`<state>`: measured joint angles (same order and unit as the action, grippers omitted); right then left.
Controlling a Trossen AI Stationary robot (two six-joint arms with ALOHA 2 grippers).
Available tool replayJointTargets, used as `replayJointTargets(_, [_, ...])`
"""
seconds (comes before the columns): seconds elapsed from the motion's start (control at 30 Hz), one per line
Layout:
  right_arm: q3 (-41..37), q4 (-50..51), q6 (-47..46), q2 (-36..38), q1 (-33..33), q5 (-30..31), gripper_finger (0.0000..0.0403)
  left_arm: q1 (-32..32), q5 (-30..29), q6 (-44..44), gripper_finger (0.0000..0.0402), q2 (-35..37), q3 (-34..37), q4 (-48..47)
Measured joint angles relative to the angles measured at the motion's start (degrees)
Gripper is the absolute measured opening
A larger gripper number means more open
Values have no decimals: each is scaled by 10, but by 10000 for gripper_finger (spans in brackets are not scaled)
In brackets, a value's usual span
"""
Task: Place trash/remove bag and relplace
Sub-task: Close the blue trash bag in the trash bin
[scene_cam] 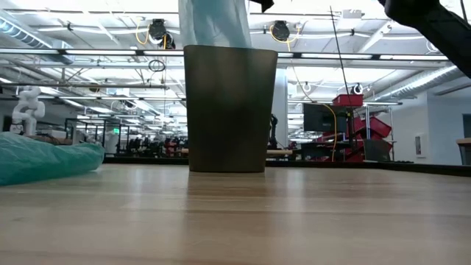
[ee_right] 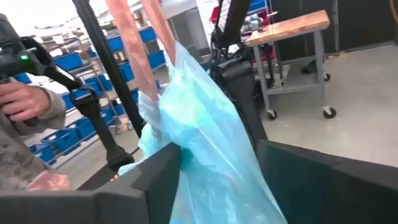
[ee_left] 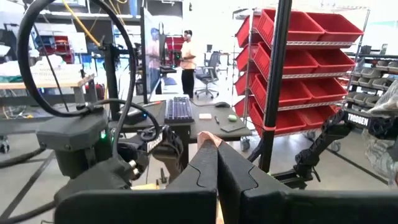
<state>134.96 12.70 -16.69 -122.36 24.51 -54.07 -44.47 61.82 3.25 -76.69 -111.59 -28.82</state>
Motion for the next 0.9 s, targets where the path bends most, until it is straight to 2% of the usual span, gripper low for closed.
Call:
replayJointTargets(0.1, [0, 1, 3, -4, -3, -2, 165, 0, -1, 9, 0, 0, 0, 7])
replayJointTargets(0.27, [0, 8, 47, -4, -2, -3, 31, 0, -8, 13, 0, 0, 0, 23])
replayJointTargets(0.3, [0, 13, 53, -4, -1, -2, 16, 0, -8, 22, 0, 0, 0, 31])
replayJointTargets(0.47, [0, 61, 68, -4, 3, -1, 4, 0, -8, 55, 0, 0, 0, 79])
replayJointTargets(0.63, [0, 123, 105, -3, 3, 2, 1, 0, -7, 55, 0, -1, -19, 75])
replayJointTargets(0.9, [1, 130, 114, -2, 3, 1, 0, 0, -5, 55, 0, 2, -53, 54])
